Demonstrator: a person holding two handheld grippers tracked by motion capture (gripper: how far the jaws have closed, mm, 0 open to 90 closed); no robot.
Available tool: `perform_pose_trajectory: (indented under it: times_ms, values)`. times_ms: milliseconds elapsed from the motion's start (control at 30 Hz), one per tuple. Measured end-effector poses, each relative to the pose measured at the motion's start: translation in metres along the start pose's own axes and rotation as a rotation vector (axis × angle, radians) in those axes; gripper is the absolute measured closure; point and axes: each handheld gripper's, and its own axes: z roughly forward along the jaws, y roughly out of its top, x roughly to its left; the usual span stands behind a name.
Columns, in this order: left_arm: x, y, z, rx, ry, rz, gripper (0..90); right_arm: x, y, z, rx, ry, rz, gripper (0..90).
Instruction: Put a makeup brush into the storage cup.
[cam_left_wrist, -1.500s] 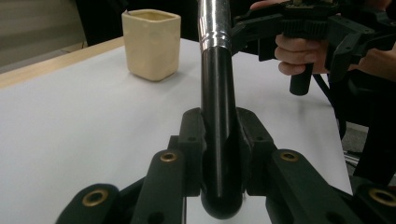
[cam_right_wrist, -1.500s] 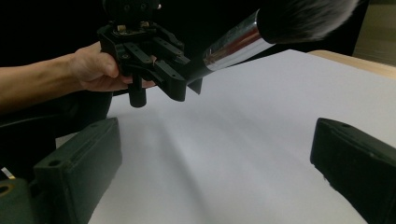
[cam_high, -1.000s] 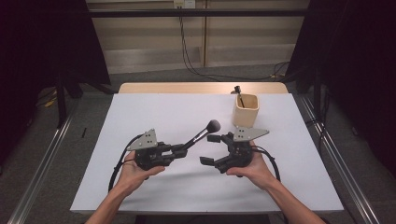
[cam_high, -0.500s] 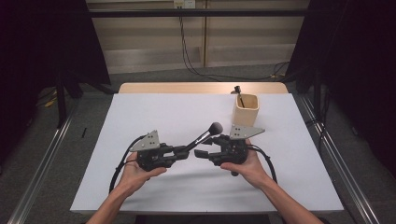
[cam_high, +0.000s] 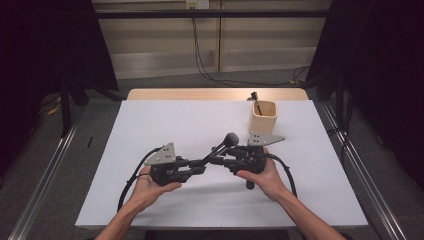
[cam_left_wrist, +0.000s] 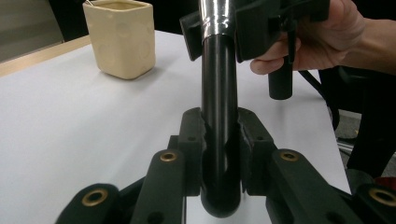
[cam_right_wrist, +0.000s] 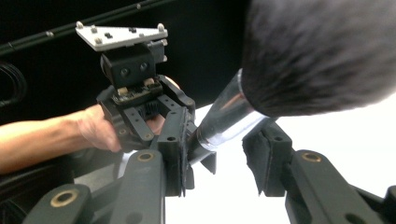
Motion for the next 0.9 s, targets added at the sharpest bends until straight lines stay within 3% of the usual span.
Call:
perform_pose_trajectory:
  times_ms: [300, 533, 900]
  values:
    - [-0.0009, -0.0024, 0.0045, 0.010, -0.006, 0.002, 73.8, -0.0003, 0.0009, 0.0008, -0.011, 0.035, 0.034, 70.8]
    - [-0.0018, -0.0042, 0.0065, 0.008, 0.004, -0.016, 72.9, -0.0016, 0.0027, 0.0002, 0.014, 0.045, 0.063, 72.3]
    - [-0.0002, -0.0070, 0.0055, 0.005, 0.040, -0.043, 62.9, 0.0004, 0.0076, -0.0028, 0.040, 0.016, 0.055, 72.5]
